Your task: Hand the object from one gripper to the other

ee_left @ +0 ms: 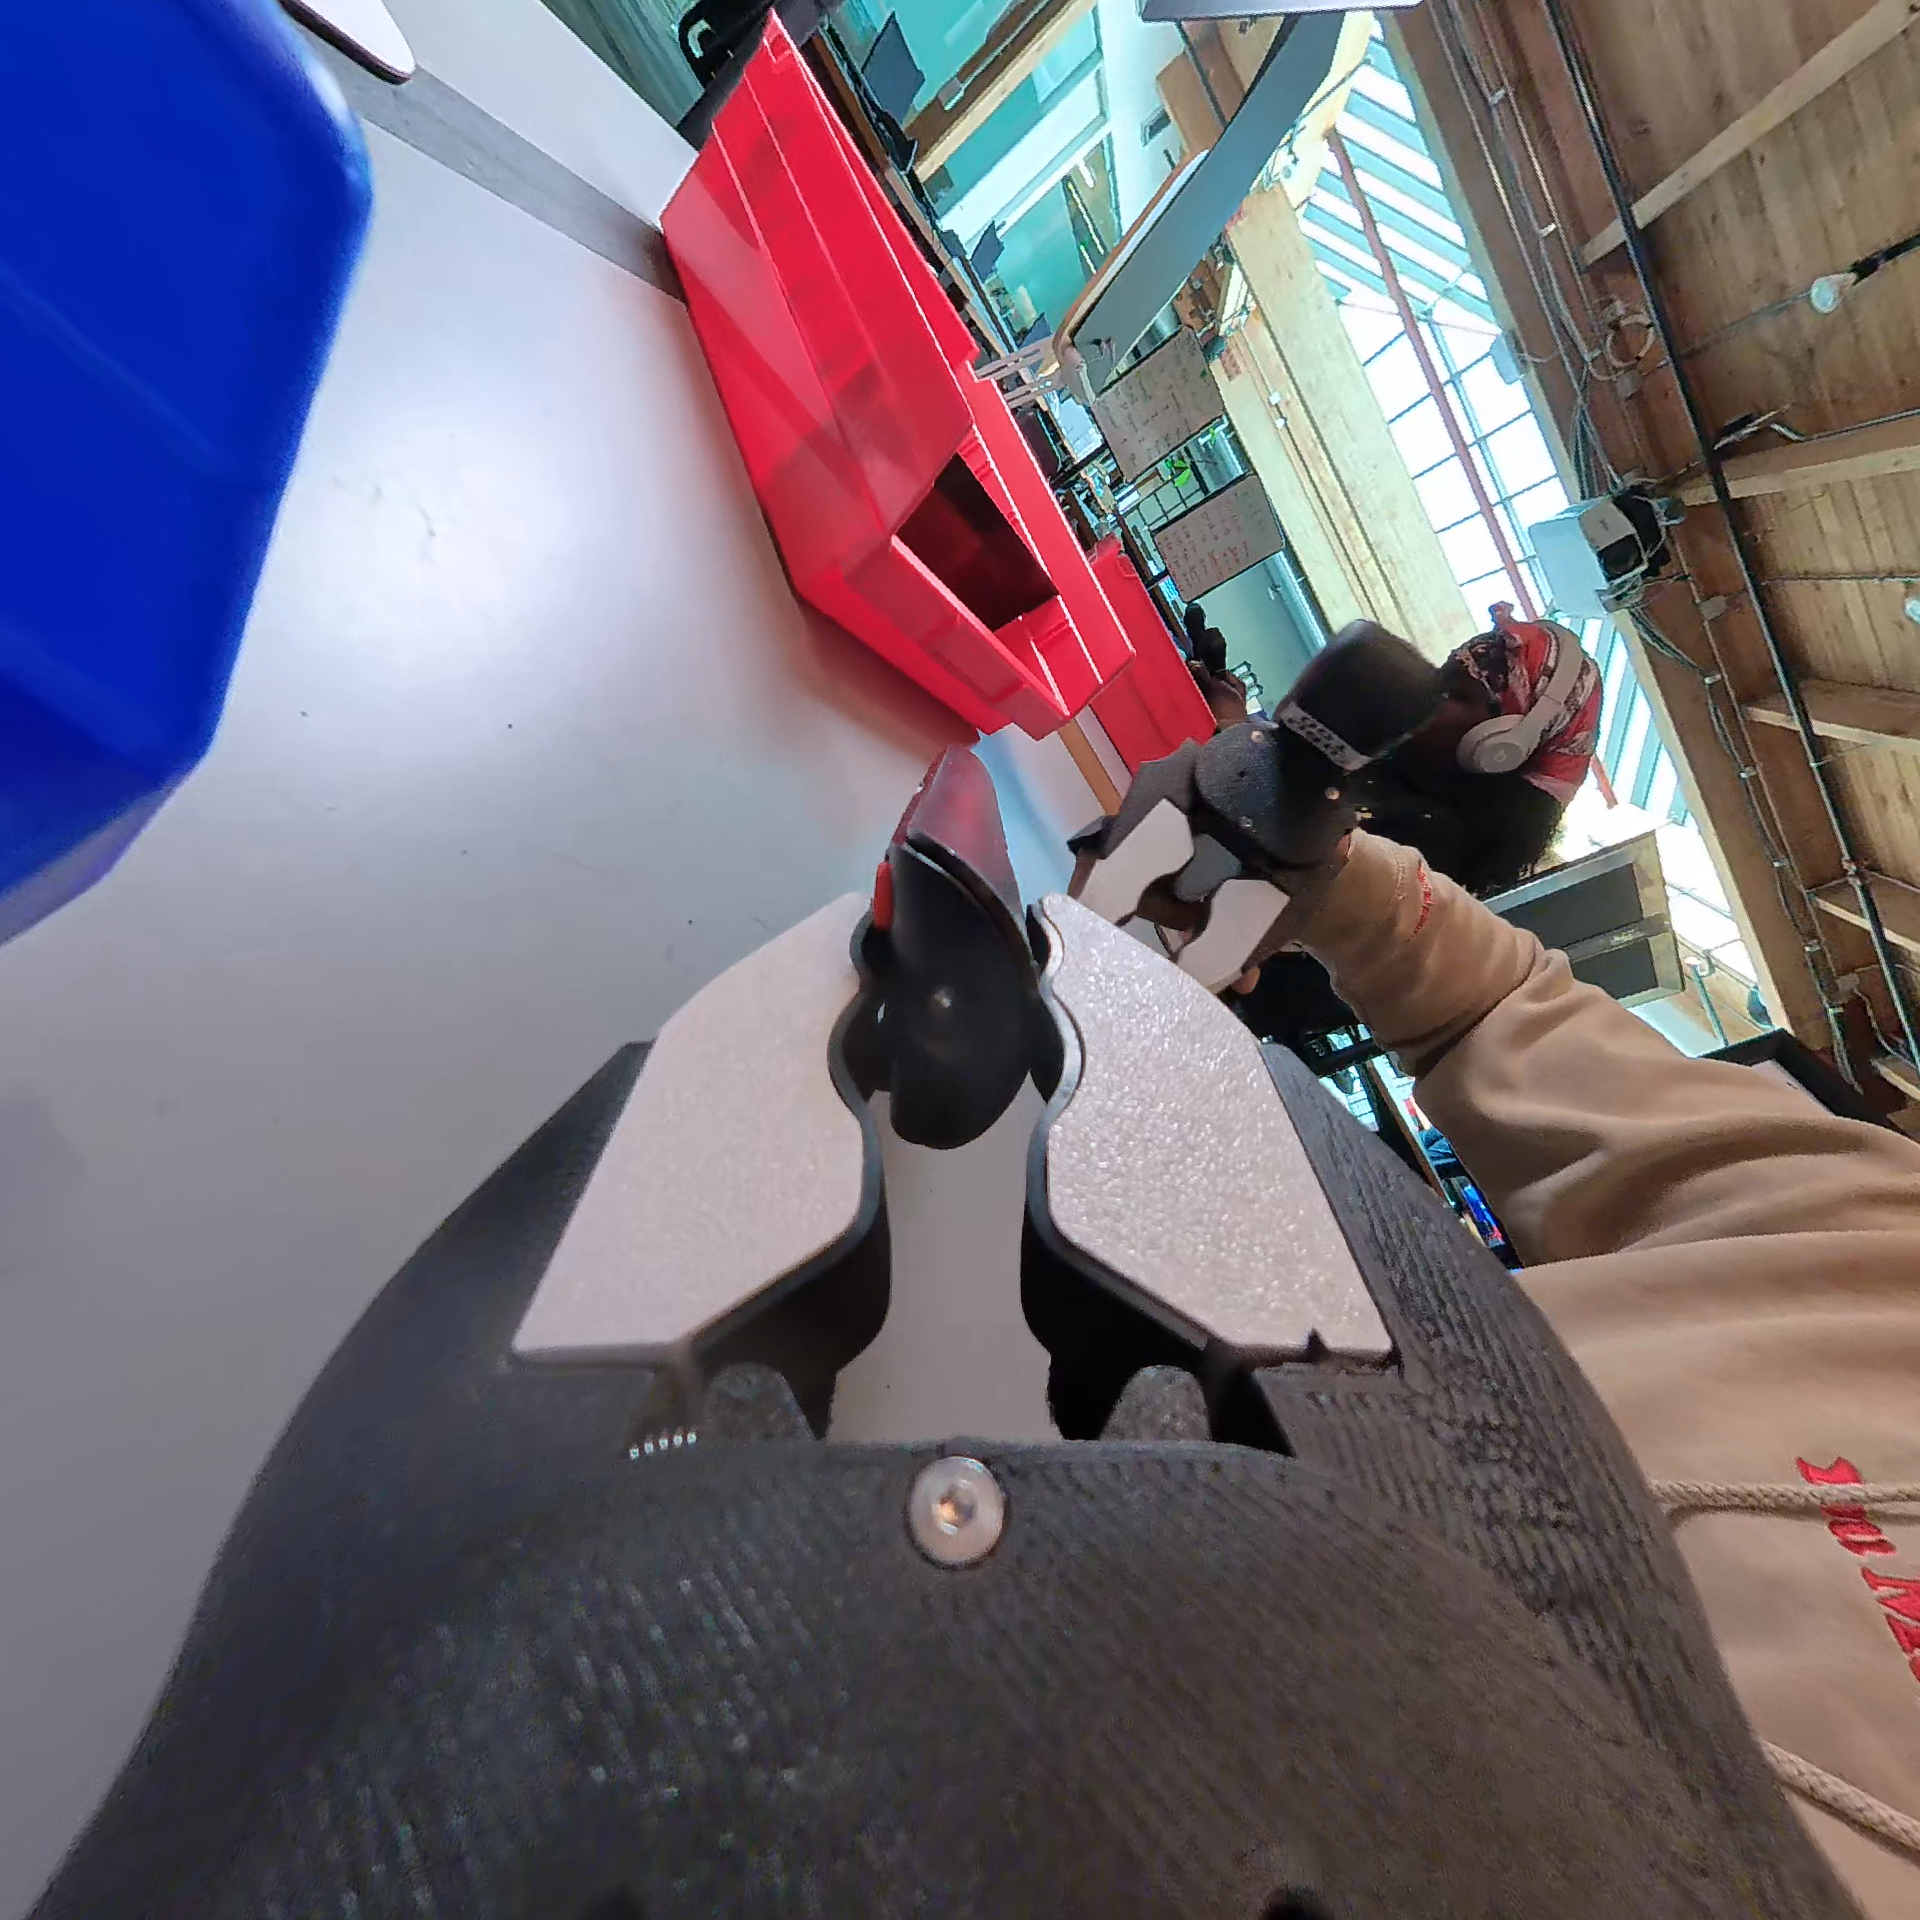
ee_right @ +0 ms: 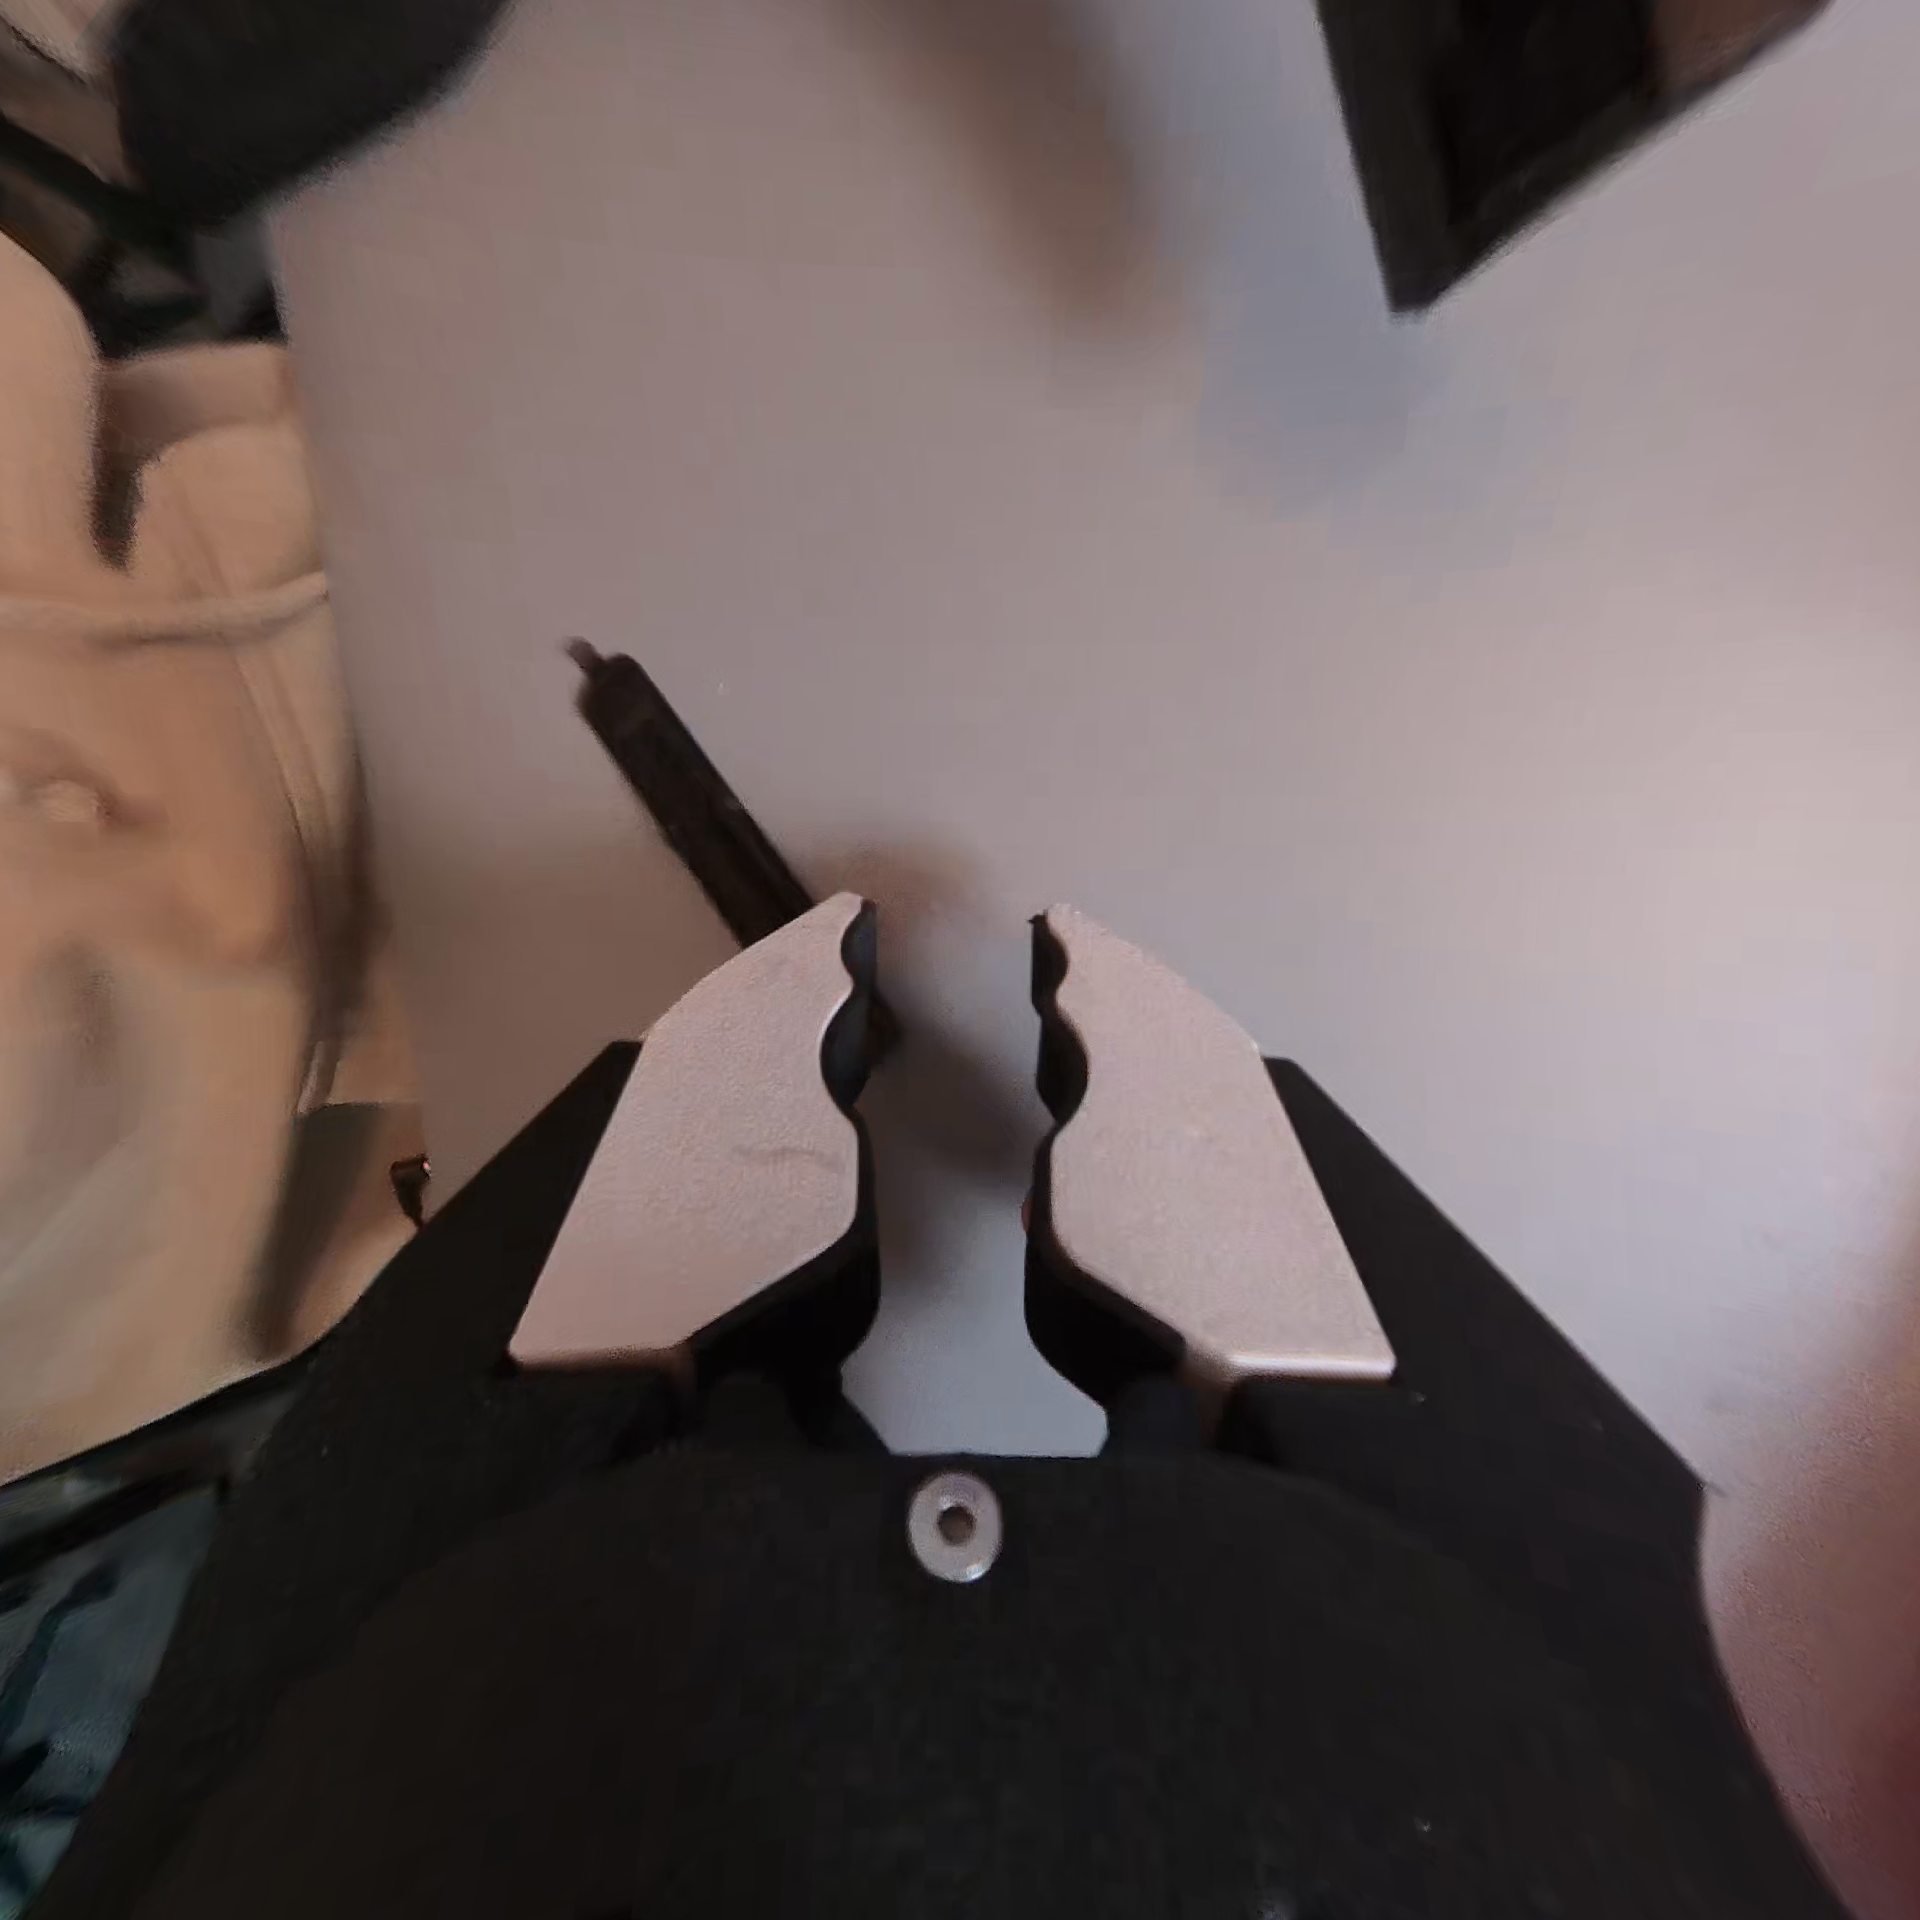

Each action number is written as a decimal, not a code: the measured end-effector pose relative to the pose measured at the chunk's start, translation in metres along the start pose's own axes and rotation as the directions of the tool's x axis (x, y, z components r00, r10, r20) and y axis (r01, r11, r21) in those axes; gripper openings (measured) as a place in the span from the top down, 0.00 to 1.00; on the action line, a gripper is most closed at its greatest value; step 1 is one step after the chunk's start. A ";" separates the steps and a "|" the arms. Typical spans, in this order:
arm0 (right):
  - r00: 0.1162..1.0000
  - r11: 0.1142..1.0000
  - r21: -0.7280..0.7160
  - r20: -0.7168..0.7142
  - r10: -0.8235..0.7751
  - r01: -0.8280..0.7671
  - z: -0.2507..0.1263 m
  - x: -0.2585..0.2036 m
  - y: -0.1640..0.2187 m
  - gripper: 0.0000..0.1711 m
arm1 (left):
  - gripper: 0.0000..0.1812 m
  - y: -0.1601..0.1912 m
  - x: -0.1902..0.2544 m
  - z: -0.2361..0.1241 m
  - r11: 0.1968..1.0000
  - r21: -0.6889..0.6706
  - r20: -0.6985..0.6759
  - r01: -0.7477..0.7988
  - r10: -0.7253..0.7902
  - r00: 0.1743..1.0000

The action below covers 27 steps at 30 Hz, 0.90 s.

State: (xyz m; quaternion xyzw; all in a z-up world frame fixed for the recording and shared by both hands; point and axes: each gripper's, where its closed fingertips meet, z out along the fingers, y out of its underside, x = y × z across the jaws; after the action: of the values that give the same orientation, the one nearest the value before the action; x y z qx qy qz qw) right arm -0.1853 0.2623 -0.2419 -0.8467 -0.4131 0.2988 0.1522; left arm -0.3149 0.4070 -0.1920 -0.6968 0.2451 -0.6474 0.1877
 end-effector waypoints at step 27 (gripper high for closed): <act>0.811 0.701 -0.641 -0.205 -0.548 0.312 -0.094 0.014 0.023 0.88 | 0.86 0.010 -0.004 0.008 0.999 -0.041 0.034 -0.018 0.020 0.999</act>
State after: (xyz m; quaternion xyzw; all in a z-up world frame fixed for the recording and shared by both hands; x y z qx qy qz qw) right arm -0.1049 0.2587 -0.1859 -0.7692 -0.6356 -0.0570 0.0310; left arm -0.3083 0.4003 -0.2016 -0.7094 0.2617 -0.6281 0.1838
